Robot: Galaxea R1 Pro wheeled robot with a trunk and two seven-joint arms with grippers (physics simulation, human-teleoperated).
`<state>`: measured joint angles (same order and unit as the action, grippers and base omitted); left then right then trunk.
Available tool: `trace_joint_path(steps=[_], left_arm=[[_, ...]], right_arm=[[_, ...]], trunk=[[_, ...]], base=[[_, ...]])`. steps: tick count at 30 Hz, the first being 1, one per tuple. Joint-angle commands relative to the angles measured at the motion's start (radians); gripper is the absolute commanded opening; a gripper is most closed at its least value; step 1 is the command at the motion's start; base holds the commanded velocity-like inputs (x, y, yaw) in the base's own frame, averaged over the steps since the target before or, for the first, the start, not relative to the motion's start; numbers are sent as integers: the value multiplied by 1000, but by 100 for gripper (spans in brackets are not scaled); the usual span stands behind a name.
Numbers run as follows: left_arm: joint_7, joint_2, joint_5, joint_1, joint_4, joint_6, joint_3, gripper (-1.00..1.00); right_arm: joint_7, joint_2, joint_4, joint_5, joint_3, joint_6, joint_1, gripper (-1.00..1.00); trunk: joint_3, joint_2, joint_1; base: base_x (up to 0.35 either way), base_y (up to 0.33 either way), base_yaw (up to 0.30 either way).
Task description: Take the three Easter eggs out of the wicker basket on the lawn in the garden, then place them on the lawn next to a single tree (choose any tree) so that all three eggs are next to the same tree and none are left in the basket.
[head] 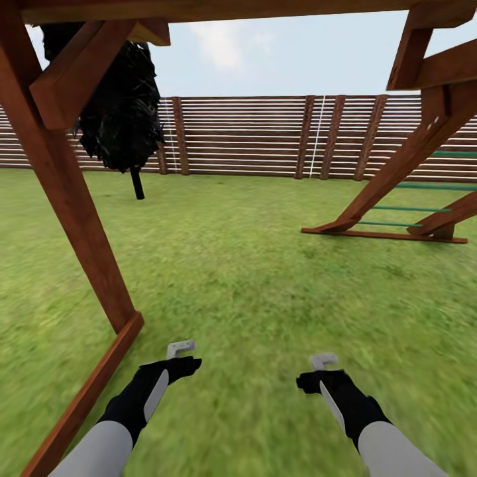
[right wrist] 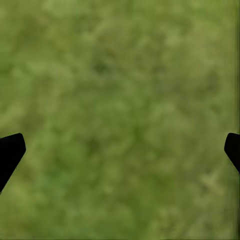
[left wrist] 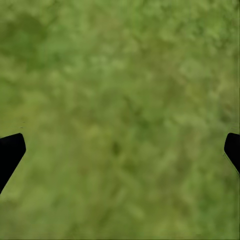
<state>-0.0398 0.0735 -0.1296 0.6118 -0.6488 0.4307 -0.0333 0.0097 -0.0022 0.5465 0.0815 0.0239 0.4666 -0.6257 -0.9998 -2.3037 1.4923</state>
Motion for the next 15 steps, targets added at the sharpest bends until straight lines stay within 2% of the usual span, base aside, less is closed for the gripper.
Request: trace_joint_path(steps=[1,15], left_arm=[[-2,1,-7,0,-2,7,-4,100],[0,0,-5,0,-3,10,-2,100]], right_arm=[[1,0,3,8,2,5,0,100],[4,0,25,17,10,-5,0,100]], trunk=[[-1,0,0],[-1,0,0]], base=[[315,-72,0],[315,-72,0]])
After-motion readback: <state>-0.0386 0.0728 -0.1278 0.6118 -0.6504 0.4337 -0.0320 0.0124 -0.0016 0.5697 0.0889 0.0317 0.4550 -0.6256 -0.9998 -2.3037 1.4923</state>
